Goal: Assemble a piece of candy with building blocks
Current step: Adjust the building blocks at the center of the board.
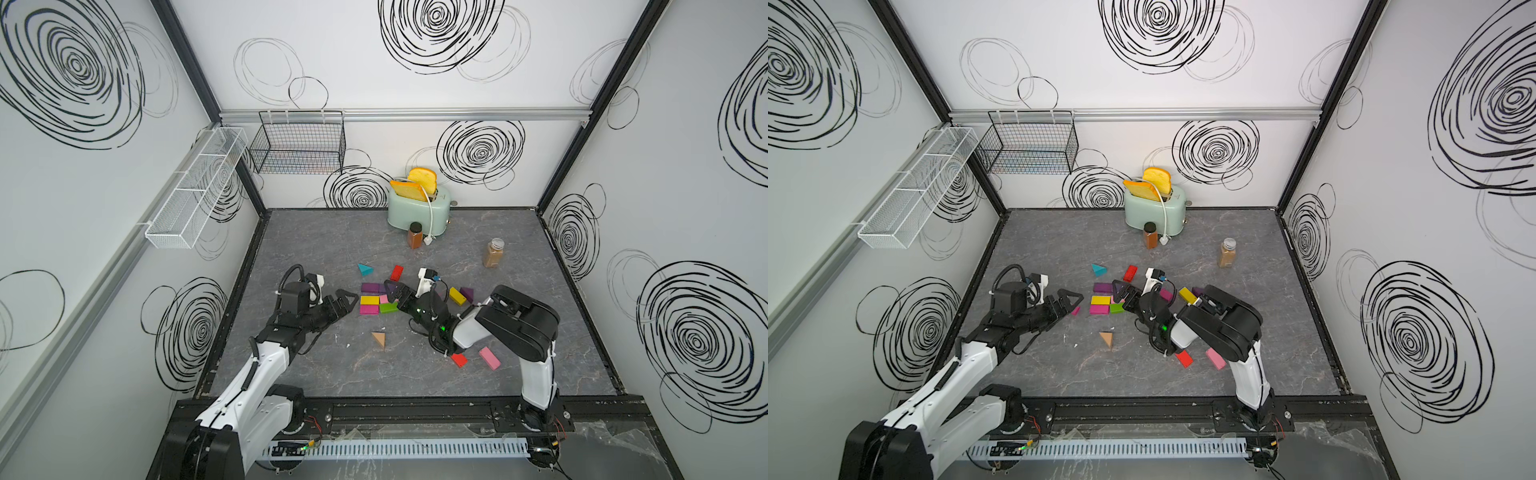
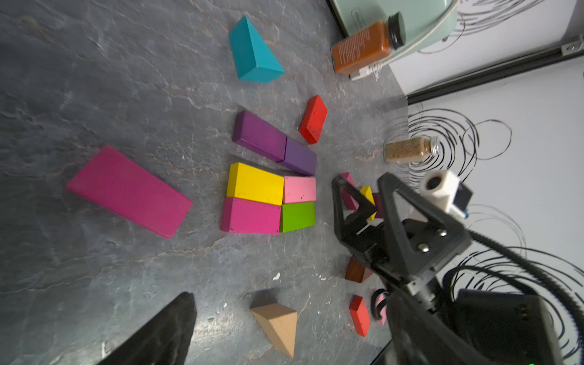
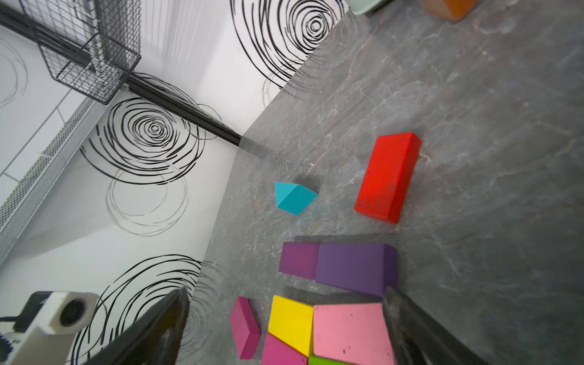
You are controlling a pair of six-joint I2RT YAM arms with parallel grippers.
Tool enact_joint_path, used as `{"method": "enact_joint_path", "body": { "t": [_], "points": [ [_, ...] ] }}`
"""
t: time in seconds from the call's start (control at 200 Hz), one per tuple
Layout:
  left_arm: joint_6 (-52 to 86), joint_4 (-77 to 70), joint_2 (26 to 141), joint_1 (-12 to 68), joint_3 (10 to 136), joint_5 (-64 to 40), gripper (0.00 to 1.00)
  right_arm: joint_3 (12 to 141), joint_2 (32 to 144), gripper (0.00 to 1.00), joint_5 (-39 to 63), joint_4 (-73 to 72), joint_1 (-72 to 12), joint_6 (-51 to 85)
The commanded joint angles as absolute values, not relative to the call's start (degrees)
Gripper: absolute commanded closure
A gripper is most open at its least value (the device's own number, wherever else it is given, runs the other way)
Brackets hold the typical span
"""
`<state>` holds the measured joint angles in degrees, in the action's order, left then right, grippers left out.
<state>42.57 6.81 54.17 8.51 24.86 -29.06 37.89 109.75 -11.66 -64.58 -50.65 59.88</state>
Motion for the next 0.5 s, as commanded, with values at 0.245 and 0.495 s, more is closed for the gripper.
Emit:
{"method": "enact_joint_path", "body": {
  "t": [0.245, 0.495],
  "points": [
    [48.12, -0.03, 56.32, 19.67, 21.75, -22.59, 0.0, 41.45, 90.92, 0.01, -2.48, -23.89, -46.07, 34.91],
    [52.96, -9.04, 64.75, 24.22, 21.5, -20.26, 0.0, 41.37, 83.99, 0.01, -2.8, -11.66, -45.19, 29.62]
  ]
}}
